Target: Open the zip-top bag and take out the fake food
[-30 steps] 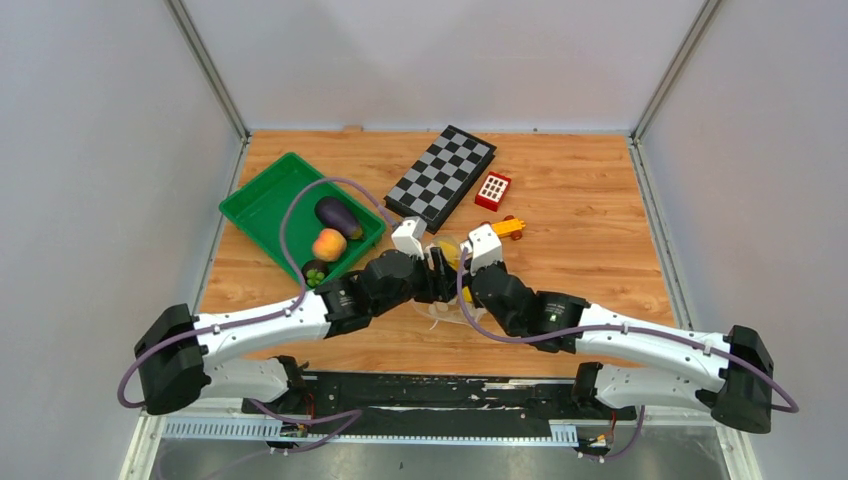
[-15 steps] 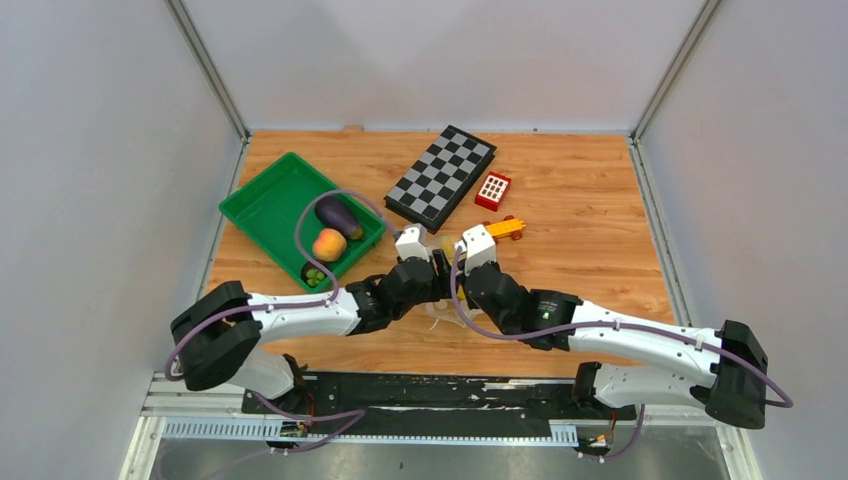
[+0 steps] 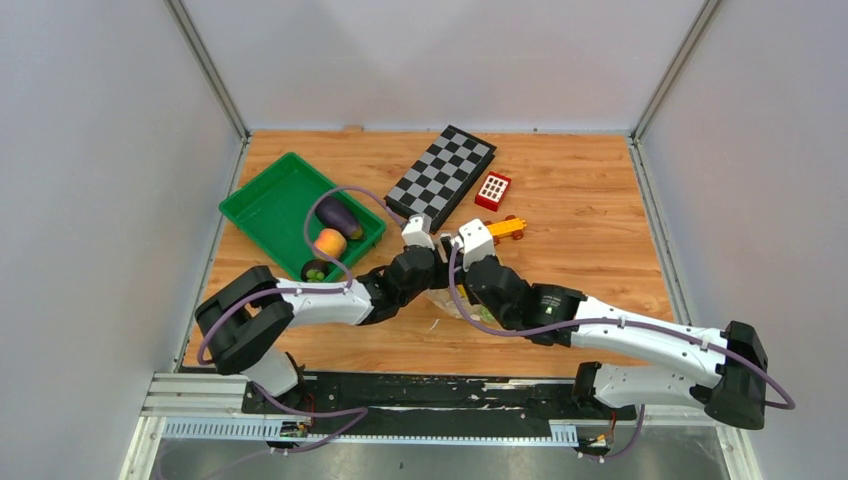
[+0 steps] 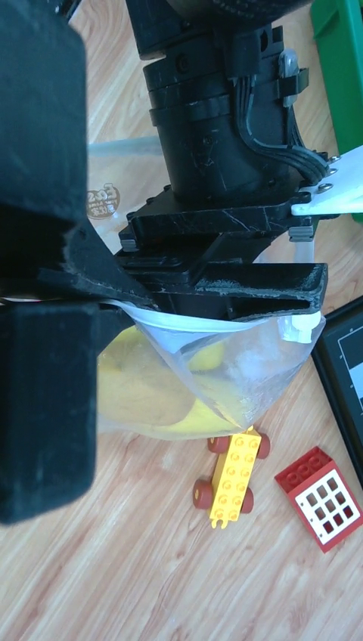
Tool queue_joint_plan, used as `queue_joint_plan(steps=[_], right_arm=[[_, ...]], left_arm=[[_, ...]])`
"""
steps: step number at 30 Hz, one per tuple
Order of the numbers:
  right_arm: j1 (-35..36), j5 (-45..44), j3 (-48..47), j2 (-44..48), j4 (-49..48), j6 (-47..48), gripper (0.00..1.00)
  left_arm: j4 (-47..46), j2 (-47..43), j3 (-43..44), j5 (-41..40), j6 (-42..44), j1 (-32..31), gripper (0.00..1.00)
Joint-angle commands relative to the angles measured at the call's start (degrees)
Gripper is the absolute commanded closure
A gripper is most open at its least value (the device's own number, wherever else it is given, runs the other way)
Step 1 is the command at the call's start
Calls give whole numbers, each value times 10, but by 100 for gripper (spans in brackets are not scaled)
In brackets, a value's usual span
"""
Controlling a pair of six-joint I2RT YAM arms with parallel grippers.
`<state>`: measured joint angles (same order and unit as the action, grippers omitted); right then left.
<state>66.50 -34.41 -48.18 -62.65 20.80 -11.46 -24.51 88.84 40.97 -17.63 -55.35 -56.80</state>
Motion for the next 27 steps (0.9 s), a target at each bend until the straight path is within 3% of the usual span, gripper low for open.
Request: queue_joint_plan(steps=[1, 6, 7, 10, 11, 17, 19, 27], right_arm=[[8, 30, -35, -16, -32, 4, 99], [9, 17, -40, -27, -12, -10, 96], [8, 22, -43, -27, -5, -12, 93], [8, 49, -67, -22, 38, -9, 64], [9, 52, -79, -19, 54, -9, 59], [-3, 25, -119, 26, 112, 18, 47], [-35, 34, -115, 40, 108, 30, 46], [-272, 124, -69, 34, 89, -17, 47]], left_arm=[[-138, 26, -2, 67, 6, -3, 19], [-164, 57, -1, 97, -1, -2, 18], [-166, 63, 0, 98, -4, -3, 18], [-174, 72, -3, 99, -10, -3, 18], [-173, 70, -4, 96, -8, -2, 18], [-157, 47, -20, 72, 3, -2, 17], [-157, 44, -24, 71, 3, -2, 16], [-167, 34, -33, 82, 2, 0, 11]])
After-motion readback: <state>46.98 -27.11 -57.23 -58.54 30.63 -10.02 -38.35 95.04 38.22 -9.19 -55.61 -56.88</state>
